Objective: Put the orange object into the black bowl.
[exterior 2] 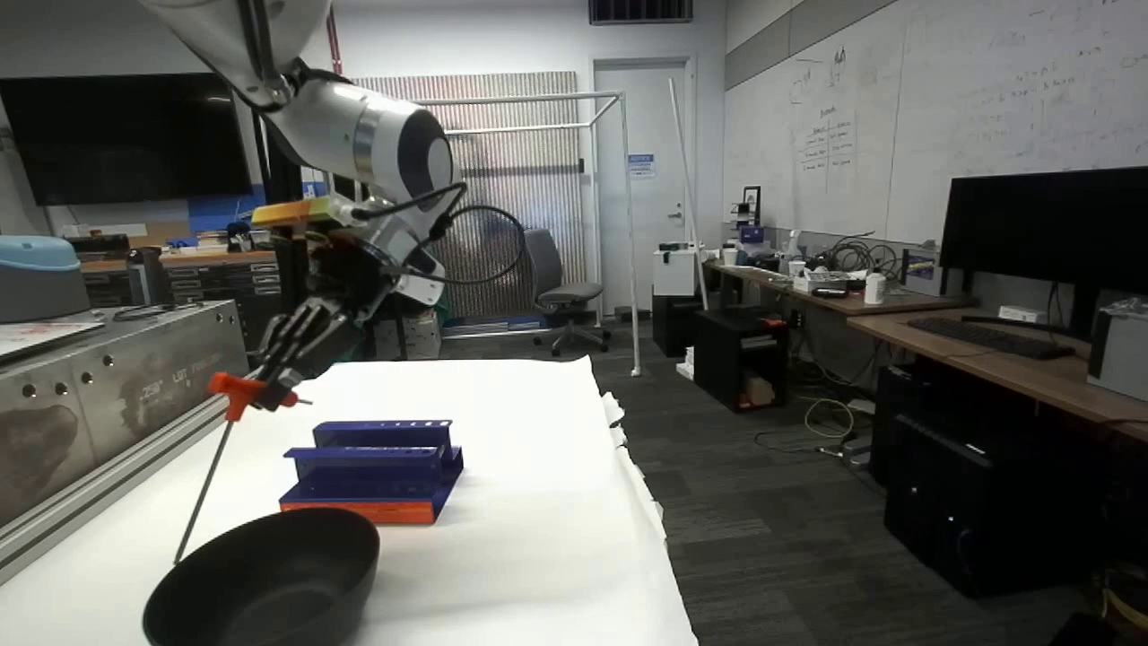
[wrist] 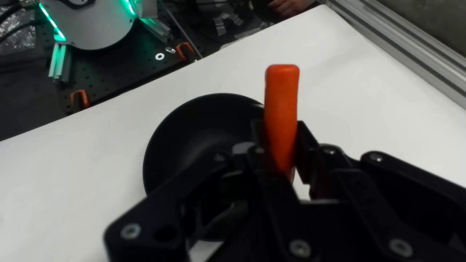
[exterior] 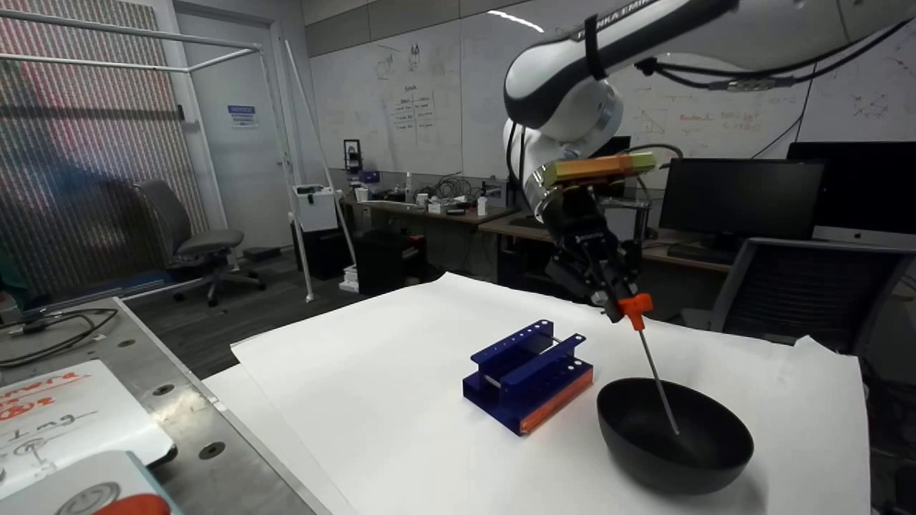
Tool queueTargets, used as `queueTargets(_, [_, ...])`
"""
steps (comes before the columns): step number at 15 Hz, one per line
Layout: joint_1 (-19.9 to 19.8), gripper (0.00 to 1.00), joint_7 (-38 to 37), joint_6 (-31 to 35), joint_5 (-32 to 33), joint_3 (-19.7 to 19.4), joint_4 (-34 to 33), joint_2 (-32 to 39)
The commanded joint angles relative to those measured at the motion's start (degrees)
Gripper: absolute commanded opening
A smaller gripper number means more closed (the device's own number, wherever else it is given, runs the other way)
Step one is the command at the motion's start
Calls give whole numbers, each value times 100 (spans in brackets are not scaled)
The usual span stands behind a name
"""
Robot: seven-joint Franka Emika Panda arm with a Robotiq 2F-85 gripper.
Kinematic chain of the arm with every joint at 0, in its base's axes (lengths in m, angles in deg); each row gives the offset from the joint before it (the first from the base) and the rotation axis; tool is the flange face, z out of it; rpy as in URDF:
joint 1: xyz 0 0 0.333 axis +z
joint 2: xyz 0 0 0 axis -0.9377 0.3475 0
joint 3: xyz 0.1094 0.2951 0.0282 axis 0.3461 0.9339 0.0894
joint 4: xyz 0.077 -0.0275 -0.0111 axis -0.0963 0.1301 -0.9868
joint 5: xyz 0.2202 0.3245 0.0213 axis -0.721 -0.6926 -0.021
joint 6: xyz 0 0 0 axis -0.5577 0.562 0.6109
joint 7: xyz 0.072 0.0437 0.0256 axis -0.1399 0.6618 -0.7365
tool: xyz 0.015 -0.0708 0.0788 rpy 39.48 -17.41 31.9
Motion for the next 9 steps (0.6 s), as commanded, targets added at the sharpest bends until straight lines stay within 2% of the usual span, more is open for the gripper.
queueTargets(1, [-38,10,-62,-105,-264,-142,71,282])
queueTargets(9, [8,11,142,283,-105,-234,344,687])
